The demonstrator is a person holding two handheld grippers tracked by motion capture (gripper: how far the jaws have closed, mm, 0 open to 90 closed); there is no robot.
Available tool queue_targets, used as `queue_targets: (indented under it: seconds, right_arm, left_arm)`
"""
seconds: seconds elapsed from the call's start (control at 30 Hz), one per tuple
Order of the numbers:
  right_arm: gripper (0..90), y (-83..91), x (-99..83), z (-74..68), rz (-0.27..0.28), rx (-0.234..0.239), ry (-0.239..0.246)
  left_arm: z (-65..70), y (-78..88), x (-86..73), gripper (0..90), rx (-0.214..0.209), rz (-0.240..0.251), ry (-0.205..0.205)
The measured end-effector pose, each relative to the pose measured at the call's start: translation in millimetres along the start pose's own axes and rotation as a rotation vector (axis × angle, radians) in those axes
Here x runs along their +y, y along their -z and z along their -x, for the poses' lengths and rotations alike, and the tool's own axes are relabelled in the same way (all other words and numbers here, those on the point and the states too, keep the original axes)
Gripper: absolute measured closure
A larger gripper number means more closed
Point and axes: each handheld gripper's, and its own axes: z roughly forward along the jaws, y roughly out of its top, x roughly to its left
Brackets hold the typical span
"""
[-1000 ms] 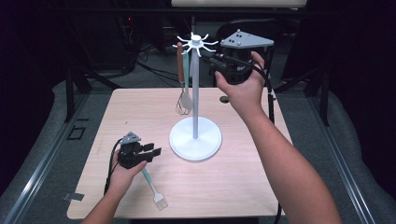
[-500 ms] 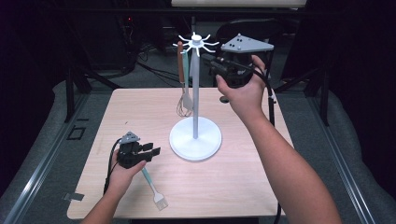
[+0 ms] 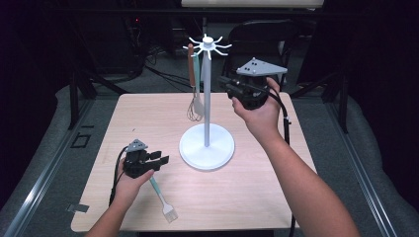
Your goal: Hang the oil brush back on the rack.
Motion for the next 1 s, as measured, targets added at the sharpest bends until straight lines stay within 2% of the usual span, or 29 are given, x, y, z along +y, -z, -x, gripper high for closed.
queue_targets:
  seconds: [0.27,0.4,0.57,0.8,1.0]
  right_arm:
    - [88.1,-3.1,-31.3,-0.9,-0.055,0.017,-0.024]
    - [87.9,-3.6,-50.9,-3.4,-0.095,0.021,-0.014]
    - [87.6,-2.8,-75.1,-7.7,-0.118,0.034,-0.03]
    - [87.2,-5.3,-109.8,-17.4,-0.192,0.045,-0.023]
    - [86.3,-9.4,-133.0,-22.8,-0.237,0.059,-0.035]
  left_arm:
    - [-1.6,1.3,0.0,55.3,0.005,0.0,0.005]
    - [-2.3,0.8,-0.4,55.2,0.008,0.005,0.004]
    - [-3.5,1.0,-0.8,55.3,0.012,0.005,0.008]
    - [-4.3,1.8,-0.7,55.3,0.016,0.009,0.009]
    - [-5.0,1.4,-1.3,55.3,0.022,0.009,0.01]
